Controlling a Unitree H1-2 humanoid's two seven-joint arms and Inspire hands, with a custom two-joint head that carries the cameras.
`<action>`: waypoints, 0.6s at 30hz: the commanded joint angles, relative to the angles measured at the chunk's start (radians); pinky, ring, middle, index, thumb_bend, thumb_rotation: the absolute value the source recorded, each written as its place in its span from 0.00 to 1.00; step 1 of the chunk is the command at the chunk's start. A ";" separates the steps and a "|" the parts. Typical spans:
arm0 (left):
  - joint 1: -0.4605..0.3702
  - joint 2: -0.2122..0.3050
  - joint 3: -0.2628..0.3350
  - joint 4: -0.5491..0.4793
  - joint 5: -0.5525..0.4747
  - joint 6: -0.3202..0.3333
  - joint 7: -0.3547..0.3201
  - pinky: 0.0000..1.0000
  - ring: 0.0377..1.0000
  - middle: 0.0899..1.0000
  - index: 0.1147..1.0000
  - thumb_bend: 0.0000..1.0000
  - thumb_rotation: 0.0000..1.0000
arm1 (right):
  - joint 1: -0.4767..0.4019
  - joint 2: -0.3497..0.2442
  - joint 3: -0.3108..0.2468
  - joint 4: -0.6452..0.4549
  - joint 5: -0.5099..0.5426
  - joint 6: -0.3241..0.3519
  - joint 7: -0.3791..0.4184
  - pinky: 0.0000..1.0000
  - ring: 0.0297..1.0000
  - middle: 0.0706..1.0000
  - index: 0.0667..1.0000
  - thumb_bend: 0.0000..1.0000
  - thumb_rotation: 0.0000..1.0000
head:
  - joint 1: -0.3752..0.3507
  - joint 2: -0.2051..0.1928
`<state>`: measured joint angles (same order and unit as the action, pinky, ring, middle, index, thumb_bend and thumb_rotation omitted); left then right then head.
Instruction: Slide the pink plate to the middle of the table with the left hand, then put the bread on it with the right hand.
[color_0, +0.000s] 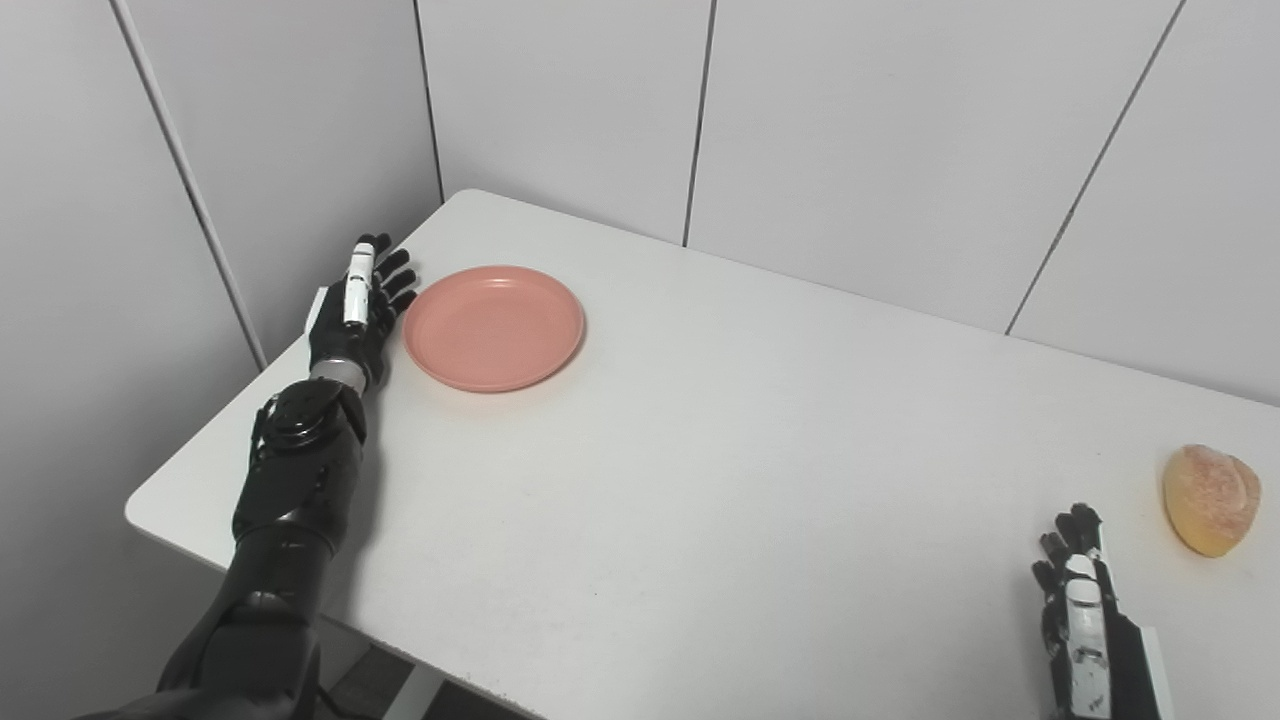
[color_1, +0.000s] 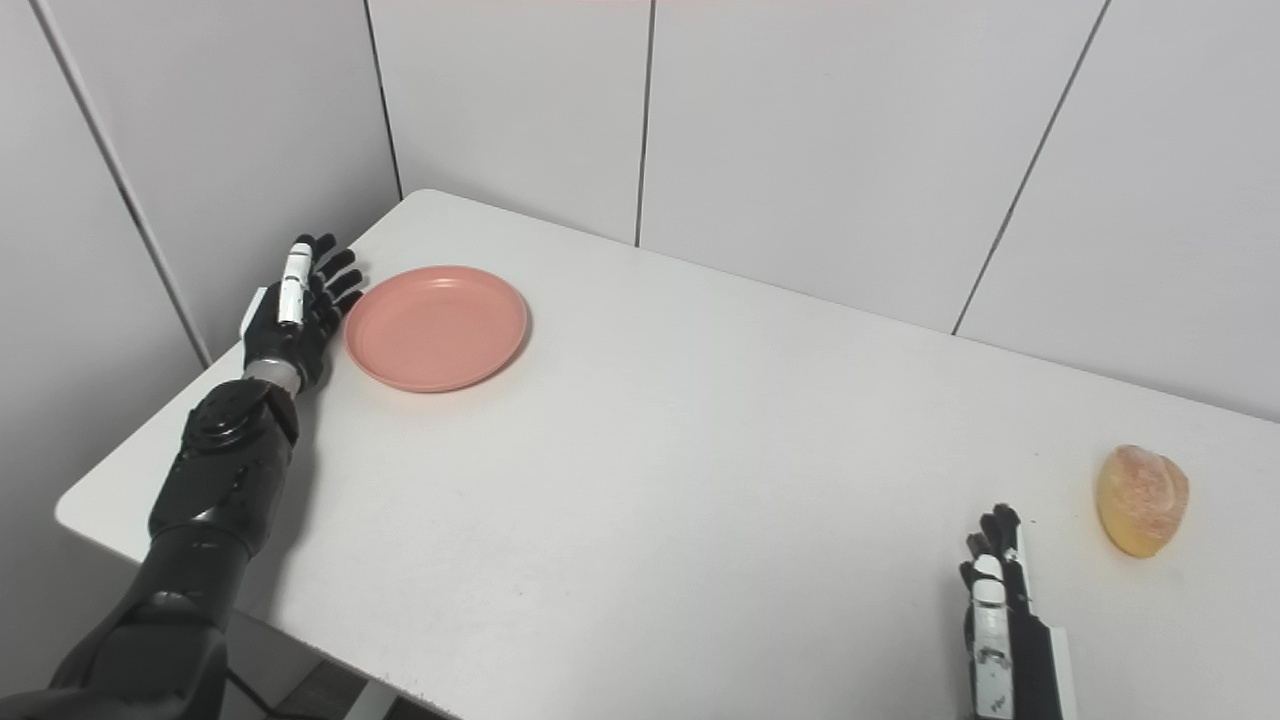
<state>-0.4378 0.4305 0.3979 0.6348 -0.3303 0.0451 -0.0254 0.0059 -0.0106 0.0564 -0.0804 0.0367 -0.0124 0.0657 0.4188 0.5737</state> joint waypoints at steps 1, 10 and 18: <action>-0.038 -0.025 -0.032 0.022 0.010 0.016 -0.019 0.86 0.87 0.86 0.85 0.33 1.00 | -0.019 0.005 0.000 -0.012 0.002 -0.037 0.002 1.00 1.00 1.00 1.00 0.19 1.00 | -0.003 0.003; -0.058 -0.053 -0.066 0.034 -0.008 0.041 -0.044 0.87 0.88 0.87 0.87 0.33 1.00 | -0.017 0.011 0.007 -0.028 -0.015 -0.018 -0.005 1.00 1.00 1.00 1.00 0.19 1.00 | -0.016 0.008; -0.054 -0.083 -0.108 -0.007 0.000 0.078 -0.038 0.86 0.85 0.85 0.84 0.35 1.00 | -0.010 0.036 0.002 -0.053 0.007 0.020 -0.013 1.00 1.00 1.00 1.00 0.17 1.00 | -0.036 0.015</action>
<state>-0.4802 0.3705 0.3119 0.6300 -0.3335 0.0618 -0.0421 0.0085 0.0159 0.0587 -0.0922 0.0336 -0.0002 0.0537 0.3820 0.5875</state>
